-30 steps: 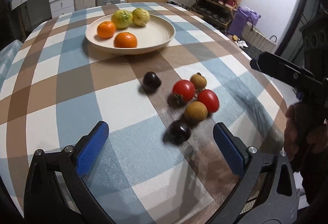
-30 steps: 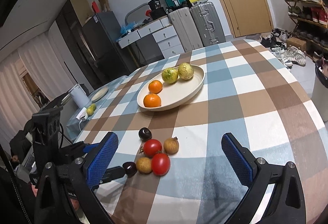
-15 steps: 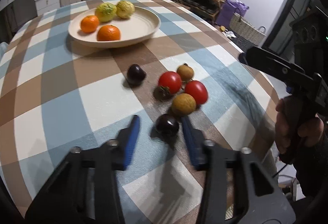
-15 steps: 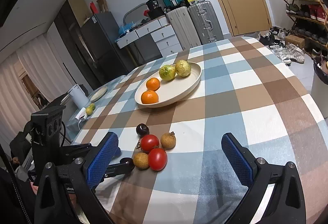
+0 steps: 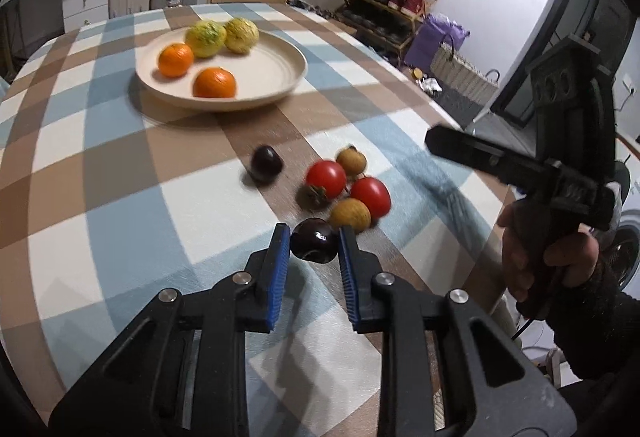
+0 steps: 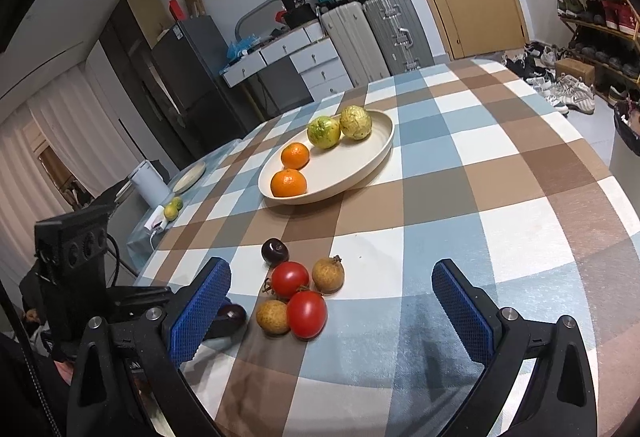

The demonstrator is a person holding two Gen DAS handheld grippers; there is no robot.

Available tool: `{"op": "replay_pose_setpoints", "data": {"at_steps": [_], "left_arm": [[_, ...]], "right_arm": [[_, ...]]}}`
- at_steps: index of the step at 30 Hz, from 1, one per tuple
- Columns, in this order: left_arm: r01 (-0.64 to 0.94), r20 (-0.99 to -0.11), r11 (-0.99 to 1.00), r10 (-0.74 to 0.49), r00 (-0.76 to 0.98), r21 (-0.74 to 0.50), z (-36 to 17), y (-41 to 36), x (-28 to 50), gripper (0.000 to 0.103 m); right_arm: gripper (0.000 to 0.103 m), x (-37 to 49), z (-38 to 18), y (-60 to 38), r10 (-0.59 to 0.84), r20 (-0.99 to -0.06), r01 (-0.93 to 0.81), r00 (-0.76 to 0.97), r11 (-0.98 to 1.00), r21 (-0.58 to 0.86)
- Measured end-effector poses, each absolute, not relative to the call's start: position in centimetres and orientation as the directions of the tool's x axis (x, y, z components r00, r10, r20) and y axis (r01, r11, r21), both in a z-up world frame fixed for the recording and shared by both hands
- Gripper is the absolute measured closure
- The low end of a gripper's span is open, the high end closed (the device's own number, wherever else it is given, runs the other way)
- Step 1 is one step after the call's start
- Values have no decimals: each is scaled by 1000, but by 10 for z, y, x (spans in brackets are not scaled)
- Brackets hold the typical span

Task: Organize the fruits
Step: 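Move the left tool to the dark plum and close on it, then lift the plum with the left tool while the right tool grasps the other dark plum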

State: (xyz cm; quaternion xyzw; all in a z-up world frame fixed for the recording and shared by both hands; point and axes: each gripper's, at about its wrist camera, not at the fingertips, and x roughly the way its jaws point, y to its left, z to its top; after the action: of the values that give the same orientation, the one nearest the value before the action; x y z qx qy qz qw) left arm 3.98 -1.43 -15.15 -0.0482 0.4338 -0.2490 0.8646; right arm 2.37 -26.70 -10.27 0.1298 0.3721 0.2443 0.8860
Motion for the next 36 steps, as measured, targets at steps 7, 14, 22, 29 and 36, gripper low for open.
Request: {"op": "replay_pose_setpoints", "data": {"at_steps": [7,14,22,29,36], "left_arm": [[329,-691,889,-456,561,-319,-135,22,46,81],[256,-679,902,-430,595,-347,-134,60,53,81],[201,-678,907,-412,609,-370,-137,81,61,81],[187,-683,907,-409,605,-377,-139,84,71,81],[175,-684,908,-404,607,-381,-136,86,82,81]], "right_arm": [[0,38,-101,-252,524,-620,-343,585,852,396],[0,55,-104,-216,500,-669,-393,550,862,321],[1,66,-110,-172,503,-699,-495,507,835,242],[14,76,-121,-148,501,-739,-533,450,815,228],[34,80,-128,-145,506,-757,-537,413,807,246]]}}
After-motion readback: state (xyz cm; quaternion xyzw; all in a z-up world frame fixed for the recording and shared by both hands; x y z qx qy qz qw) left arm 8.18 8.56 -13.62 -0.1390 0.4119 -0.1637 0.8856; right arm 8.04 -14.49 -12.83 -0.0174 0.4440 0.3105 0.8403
